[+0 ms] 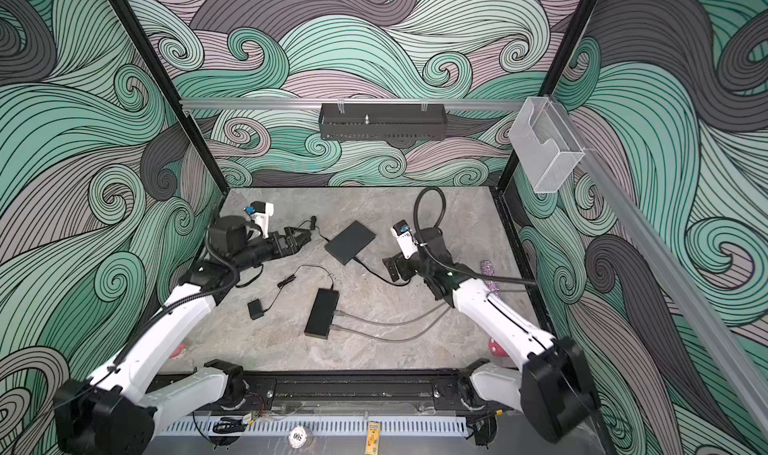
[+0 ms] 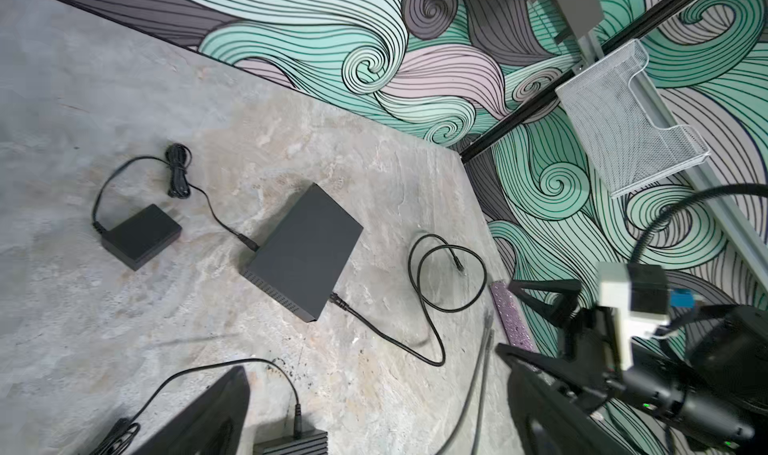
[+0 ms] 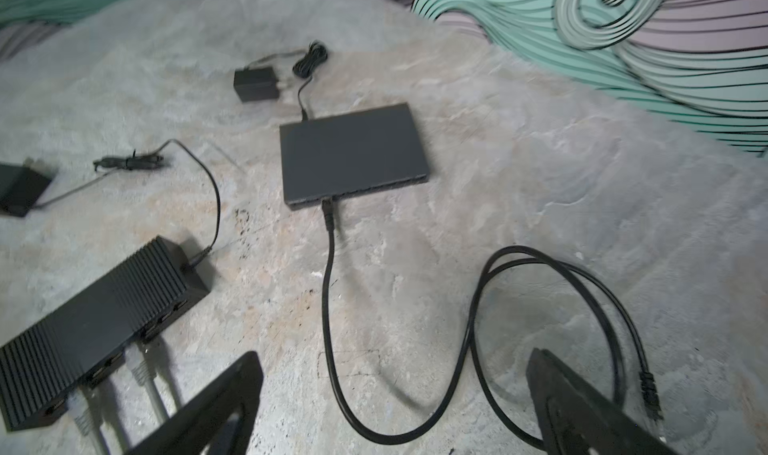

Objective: Insert the plug into the switch port

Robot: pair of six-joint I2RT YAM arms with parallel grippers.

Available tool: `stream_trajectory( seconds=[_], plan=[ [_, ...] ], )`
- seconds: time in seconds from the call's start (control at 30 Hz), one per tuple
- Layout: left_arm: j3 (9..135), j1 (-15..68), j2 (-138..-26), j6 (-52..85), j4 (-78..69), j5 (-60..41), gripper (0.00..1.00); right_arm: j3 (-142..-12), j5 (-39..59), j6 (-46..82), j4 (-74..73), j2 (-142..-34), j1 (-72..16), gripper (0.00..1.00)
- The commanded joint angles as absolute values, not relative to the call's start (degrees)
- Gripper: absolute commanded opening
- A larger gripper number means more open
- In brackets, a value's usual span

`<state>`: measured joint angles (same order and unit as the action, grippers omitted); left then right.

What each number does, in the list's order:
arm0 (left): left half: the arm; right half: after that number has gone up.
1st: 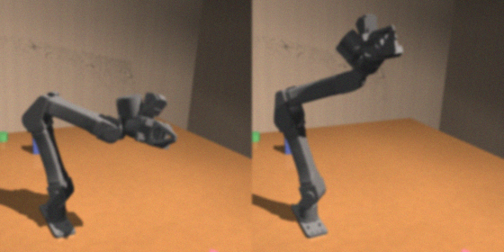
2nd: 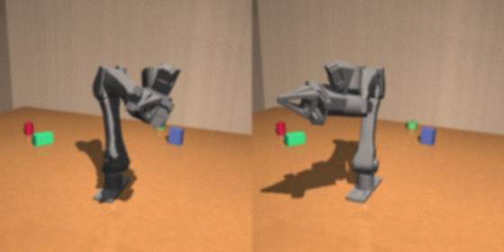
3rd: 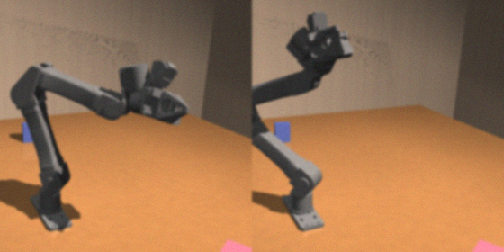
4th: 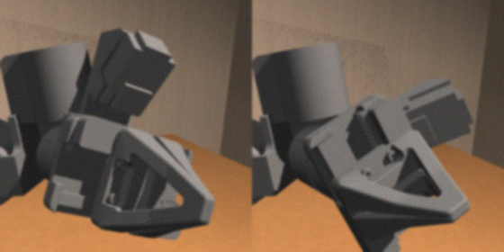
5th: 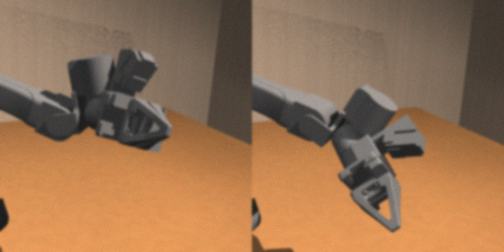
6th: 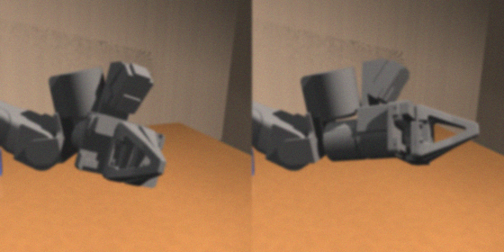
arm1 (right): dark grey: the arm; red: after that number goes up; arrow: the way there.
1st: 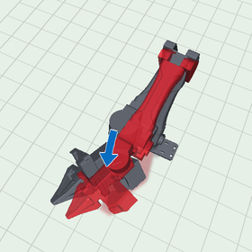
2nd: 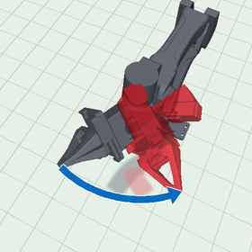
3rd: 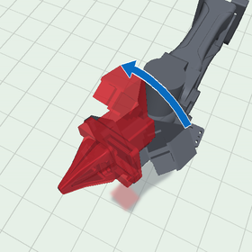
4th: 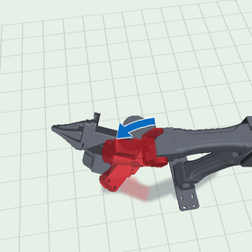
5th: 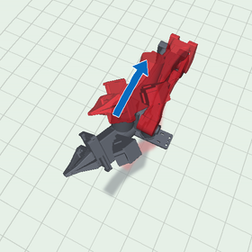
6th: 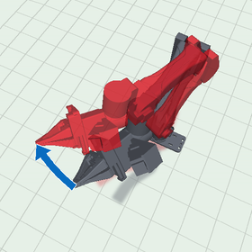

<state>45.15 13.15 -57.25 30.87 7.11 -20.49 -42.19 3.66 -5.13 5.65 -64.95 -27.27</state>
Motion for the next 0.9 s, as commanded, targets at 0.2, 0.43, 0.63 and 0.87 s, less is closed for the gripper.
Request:
stream_trajectory(
  seconds=[0.2,0.43,0.63,0.87],
  plan=[
    [22.8,13.0,-41.1,18.3,-15.4,3.9,0.99,-22.0,-27.3,-4.3,-11.4,-42.7,-25.9,1.00],
    [17.8,13.0,-38.0,16.7,-18.6,5.9,0.99,-11.8,-31.7,-2.4,-15.4,-29.4,-25.8,1.00],
    [13.9,13.1,-34.6,23.3,-15.0,1.6,0.91,-10.5,-23.2,2.9,-6.3,-18.4,-25.8,0.99],
    [12.9,13.1,-30.1,39.7,-2.7,-6.2,0.99,-11.9,-4.8,13.8,9.9,-10.2,-25.8,0.89]
  ],
)
